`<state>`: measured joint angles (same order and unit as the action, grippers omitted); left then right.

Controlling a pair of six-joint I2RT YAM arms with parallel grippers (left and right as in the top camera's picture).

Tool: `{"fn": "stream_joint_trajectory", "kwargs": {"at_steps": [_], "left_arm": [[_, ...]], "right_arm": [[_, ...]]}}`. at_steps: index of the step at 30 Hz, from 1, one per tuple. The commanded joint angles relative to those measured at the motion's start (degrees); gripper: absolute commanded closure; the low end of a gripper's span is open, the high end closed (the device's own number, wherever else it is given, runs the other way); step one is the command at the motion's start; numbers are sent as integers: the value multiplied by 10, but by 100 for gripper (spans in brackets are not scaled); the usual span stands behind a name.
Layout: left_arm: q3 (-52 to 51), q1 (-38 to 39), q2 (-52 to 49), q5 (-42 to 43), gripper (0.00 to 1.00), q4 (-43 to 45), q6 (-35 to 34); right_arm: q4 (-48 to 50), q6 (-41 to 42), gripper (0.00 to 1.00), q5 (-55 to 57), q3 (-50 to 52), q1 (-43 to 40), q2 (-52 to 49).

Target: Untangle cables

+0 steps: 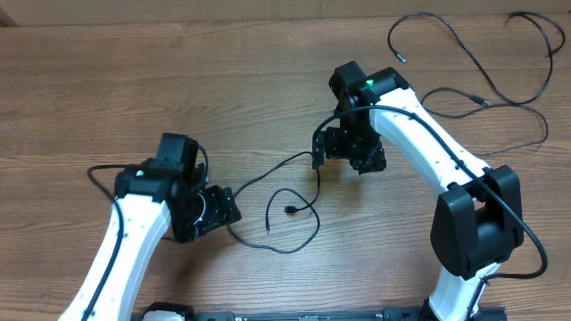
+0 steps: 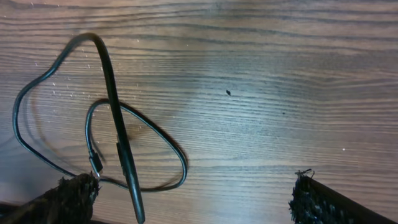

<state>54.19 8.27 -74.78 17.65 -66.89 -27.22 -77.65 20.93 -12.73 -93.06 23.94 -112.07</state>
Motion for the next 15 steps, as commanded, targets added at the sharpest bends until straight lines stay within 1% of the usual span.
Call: {"fn": "stream_joint_trajectory", "kwargs": {"at_steps": [1,3,7,12,15], "left_arm": [[-14,5,-37,6,21,15,4],[-16,5,-60,-5,20,25,6],[-16,4,-103,-7,17,56,24],[-16,2,-130,-11,16,66,24],[-16,2,-134,-41,15,70,23]], "right_arm": [[-2,0,0,-5,-5,0,1],[-5,-5,0,-14,-5,2,1],[-7,-56,0,-76,-5,10,1],[-6,-56,0,-73,-1,23,1],[3,-56,0,-73,13,28,1]]}}
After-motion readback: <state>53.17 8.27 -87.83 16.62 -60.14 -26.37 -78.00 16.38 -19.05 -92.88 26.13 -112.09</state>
